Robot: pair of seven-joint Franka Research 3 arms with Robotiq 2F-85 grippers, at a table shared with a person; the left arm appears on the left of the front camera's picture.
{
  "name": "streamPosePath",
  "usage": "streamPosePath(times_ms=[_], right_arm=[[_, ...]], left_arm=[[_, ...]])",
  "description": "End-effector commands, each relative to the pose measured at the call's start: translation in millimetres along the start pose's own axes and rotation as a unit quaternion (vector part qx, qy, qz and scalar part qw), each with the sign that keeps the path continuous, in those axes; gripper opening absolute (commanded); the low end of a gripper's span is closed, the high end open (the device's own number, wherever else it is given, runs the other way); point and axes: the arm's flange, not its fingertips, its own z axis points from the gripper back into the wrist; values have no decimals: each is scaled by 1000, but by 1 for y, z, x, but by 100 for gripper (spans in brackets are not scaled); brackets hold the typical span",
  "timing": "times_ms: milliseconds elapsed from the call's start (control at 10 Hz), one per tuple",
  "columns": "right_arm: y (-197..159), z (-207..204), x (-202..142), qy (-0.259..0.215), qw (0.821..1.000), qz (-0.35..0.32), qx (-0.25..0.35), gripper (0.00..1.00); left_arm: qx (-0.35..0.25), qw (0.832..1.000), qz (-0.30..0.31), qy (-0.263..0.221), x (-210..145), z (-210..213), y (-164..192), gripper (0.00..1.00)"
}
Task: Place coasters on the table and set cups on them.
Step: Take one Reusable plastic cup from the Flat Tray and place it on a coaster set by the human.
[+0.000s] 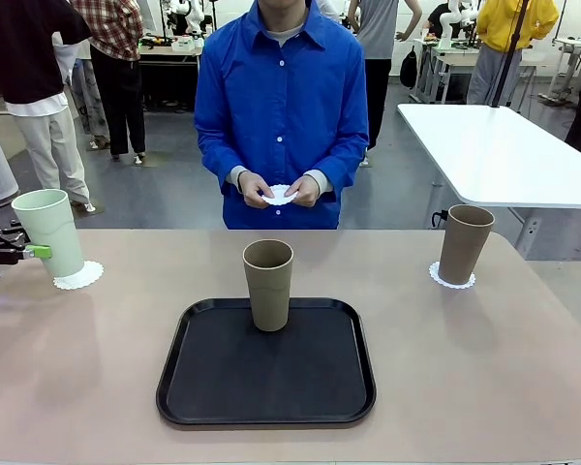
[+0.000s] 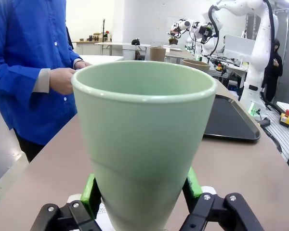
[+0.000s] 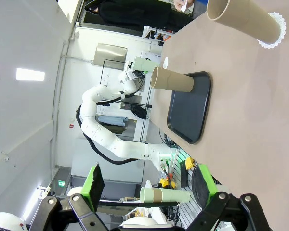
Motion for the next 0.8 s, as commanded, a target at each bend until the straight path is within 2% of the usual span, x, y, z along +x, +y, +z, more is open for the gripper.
streamPosePath(times_ms=[0, 400, 700], right_arm=[[1, 0, -2, 2, 1000, -5, 2, 100], [1, 0, -2, 2, 1000, -5, 2, 100], [1, 0, -2, 2, 1000, -5, 2, 100]], left_arm=[[1, 1000, -1, 0, 2, 0, -1, 85], [-4, 999, -33, -19, -1, 2, 10, 85], [1, 999, -26, -23, -9, 6, 31, 85]])
